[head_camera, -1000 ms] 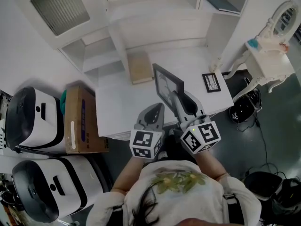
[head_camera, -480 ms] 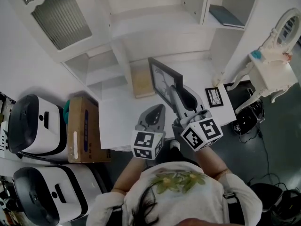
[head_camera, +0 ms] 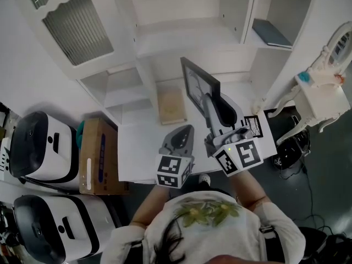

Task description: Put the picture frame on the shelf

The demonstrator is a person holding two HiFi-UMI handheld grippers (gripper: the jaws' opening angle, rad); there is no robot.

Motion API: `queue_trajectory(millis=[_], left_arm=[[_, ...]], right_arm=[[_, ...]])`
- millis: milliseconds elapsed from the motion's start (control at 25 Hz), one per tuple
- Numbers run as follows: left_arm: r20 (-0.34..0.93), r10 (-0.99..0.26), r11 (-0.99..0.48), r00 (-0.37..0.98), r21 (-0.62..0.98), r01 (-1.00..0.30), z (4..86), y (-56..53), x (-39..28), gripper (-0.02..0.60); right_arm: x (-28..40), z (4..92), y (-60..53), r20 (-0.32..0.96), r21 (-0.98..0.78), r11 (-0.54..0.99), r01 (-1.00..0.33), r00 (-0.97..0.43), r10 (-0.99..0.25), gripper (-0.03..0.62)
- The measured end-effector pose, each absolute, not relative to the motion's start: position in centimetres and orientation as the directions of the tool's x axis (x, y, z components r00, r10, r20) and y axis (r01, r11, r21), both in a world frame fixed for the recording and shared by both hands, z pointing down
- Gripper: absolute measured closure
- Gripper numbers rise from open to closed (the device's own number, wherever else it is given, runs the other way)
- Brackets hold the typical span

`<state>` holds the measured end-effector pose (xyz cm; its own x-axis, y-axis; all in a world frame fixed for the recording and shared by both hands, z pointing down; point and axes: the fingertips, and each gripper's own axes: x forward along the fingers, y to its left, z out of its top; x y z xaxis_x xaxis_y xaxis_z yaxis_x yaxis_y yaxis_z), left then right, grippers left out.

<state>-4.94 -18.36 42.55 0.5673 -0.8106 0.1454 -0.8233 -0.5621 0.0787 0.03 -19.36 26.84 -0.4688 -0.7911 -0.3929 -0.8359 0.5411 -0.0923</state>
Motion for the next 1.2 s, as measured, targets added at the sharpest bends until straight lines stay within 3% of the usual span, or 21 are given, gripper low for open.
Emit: queue_trajectory(millis=[560, 1200], left_arm=[[0.154, -0.832, -0.531, 0.534, 0.059, -0.845, 42.1, -20.4, -5.0, 0.554], [0.159, -0.835, -0.523, 0.526, 0.066, -0.85, 41.7, -22.8, -4.2, 0.554]], right_arm=[[2.8, 21.8, -22.0, -0.519, -0.028, 0.489, -0.872, -0.405, -0.753, 0.519], [4.2, 19.1, -24.8, -0.577, -0.014, 0.458, -0.889, -0.367, -0.73, 0.519]])
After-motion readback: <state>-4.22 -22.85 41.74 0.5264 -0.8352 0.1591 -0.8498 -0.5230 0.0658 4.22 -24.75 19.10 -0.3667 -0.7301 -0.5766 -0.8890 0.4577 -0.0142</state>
